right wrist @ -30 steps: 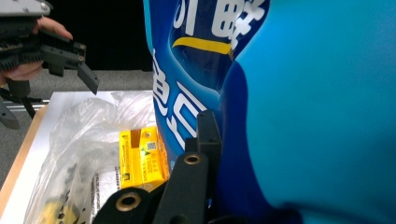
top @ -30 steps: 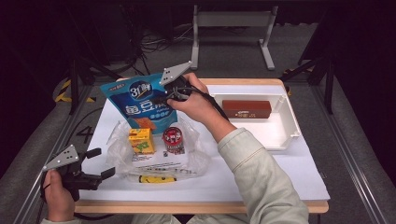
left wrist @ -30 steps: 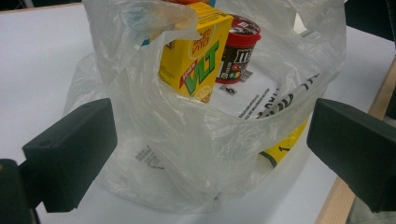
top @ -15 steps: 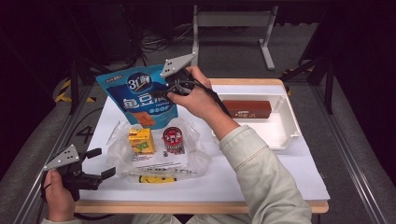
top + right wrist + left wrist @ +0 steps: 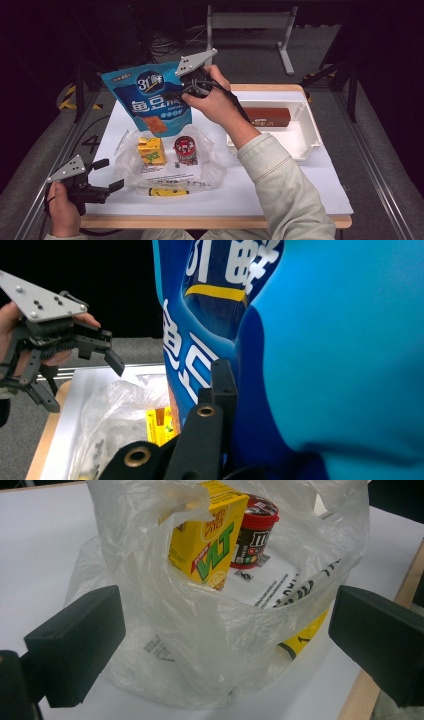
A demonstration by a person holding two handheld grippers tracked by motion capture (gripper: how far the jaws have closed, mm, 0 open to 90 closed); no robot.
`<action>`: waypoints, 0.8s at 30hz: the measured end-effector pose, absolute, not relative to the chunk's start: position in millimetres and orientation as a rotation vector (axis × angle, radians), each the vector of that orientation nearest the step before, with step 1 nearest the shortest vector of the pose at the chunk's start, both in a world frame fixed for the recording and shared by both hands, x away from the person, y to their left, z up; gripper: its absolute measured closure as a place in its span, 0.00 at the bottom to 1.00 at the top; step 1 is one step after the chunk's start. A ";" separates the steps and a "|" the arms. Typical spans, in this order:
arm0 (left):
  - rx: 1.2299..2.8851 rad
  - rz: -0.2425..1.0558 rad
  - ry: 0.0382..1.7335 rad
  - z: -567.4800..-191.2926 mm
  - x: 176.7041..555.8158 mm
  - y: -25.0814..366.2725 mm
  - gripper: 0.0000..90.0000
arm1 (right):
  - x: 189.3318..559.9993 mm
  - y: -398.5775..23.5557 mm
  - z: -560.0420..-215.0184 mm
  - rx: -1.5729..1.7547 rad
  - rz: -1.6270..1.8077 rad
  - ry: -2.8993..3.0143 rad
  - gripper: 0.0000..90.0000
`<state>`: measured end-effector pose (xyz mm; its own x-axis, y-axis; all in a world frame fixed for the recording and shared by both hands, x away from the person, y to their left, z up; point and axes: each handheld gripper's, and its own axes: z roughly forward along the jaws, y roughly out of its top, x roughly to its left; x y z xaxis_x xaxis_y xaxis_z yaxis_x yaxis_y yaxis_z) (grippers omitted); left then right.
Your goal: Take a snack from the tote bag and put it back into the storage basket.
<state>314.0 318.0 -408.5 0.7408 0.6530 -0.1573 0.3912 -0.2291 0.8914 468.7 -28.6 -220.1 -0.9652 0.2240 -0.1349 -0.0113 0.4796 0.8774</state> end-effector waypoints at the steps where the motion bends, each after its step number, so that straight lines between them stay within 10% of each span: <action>1: 1.853 0.302 0.810 -408.5 313.9 318.1 0.02 | 468.3 -28.8 -219.6 0.182 1.487 2.492 1.00; 24: 1.852 0.307 0.817 -408.5 313.7 319.4 0.03 | 464.6 -71.1 -200.5 0.252 1.456 2.444 1.00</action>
<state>313.7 319.4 -408.5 0.7349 0.6597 -0.1569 0.3932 -0.2261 0.8912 464.6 -71.1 -200.5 -0.9442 0.2918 -0.1527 0.0047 0.4756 0.8796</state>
